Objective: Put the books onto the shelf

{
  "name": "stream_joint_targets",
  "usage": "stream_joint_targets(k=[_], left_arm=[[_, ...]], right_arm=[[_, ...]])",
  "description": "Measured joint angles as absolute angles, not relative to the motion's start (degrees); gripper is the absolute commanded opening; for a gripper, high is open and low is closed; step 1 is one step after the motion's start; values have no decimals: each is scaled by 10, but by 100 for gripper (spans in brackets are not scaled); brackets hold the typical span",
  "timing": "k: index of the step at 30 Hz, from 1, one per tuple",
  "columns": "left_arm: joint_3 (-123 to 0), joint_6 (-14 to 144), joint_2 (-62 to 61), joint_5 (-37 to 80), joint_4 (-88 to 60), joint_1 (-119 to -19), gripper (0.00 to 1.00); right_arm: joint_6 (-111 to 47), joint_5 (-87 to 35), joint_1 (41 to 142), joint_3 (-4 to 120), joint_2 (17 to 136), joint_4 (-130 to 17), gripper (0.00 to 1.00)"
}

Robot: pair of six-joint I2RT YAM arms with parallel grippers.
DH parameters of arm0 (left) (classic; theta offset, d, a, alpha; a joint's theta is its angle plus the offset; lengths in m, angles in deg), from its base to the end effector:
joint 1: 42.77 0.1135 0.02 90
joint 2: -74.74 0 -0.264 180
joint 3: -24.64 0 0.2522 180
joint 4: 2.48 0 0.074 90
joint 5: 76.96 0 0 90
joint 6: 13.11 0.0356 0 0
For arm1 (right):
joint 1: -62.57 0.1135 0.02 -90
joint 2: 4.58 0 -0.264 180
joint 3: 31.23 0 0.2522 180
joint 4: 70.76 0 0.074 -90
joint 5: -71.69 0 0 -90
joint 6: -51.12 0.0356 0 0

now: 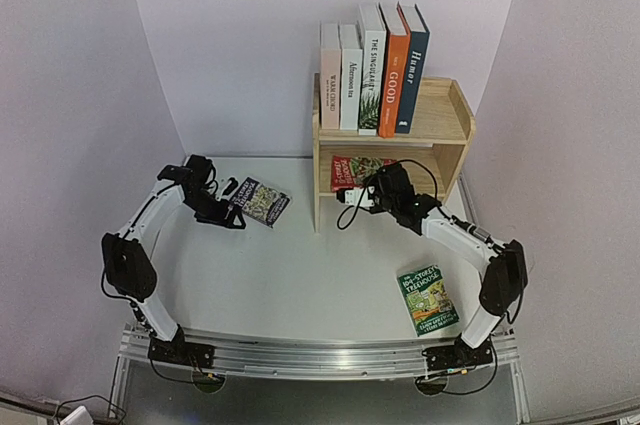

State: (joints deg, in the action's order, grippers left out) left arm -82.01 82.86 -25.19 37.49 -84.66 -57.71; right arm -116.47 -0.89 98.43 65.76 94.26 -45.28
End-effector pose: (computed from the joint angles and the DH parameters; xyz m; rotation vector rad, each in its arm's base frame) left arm 0.3273 -0.1026 0.3001 0.5956 2.7927 -0.6450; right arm 0.3374 0.2307 0.3167 -1.6502 1.3175 -0.7569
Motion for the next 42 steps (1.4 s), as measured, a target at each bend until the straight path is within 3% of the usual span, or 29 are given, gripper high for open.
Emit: stream_joint_targets(k=[3, 10, 14, 17, 30, 42], left_arm=[[-820, 829, -261, 369, -847, -577, 100], [-820, 829, -265, 357, -847, -577, 100], [-820, 829, -265, 353, -847, -577, 100], [-820, 829, -265, 353, -847, -577, 100], [-820, 831, -267, 353, -847, -577, 100], [-821, 850, -298, 333, -847, -569, 98]], right_arm=[[-1167, -19, 979, 662, 955, -462, 24], [-1160, -23, 976, 680, 975, -470, 44], [-1152, -23, 977, 683, 973, -474, 67], [-1142, -22, 978, 687, 965, -469, 78], [-1122, -10, 980, 687, 939, -399, 83], [-1123, 5, 969, 686, 915, -377, 80]])
